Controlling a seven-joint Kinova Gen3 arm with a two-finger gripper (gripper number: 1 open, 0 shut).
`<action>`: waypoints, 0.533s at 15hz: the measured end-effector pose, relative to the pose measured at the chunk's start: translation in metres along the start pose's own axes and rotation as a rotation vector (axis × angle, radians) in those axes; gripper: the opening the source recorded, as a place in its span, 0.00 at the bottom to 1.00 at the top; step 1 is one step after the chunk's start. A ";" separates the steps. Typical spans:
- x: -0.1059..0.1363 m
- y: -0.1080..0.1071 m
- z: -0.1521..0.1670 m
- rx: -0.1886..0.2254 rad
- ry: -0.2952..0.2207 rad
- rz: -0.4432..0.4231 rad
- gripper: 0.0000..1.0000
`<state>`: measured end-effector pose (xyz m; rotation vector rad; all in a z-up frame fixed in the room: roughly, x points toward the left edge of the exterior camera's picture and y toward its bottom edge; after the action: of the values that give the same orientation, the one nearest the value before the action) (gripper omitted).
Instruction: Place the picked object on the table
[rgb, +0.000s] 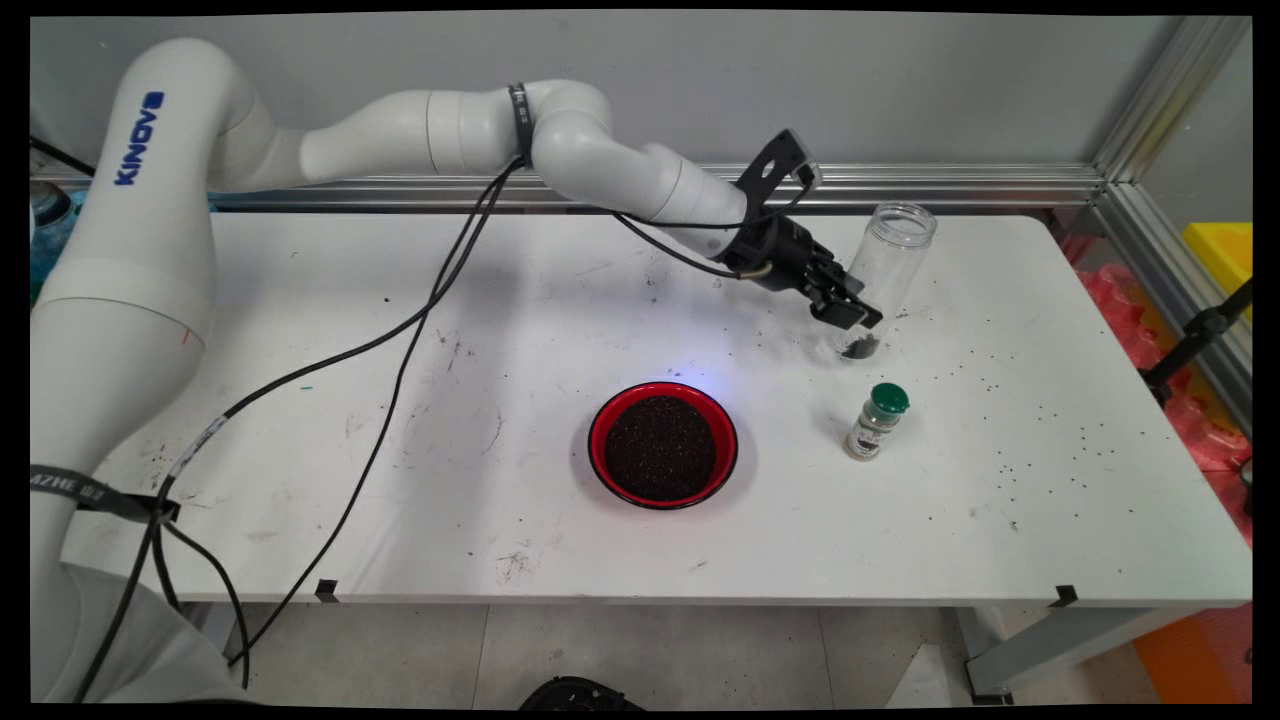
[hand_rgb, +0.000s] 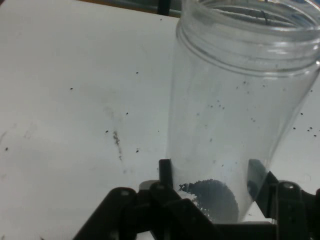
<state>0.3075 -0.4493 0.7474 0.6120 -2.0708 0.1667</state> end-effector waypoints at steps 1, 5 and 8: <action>-0.001 0.000 0.002 0.000 0.000 -0.003 0.00; -0.007 -0.003 0.011 0.003 -0.002 -0.016 0.00; -0.012 -0.006 0.017 0.005 -0.004 -0.023 0.00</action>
<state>0.3024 -0.4562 0.7275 0.6390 -2.0674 0.1576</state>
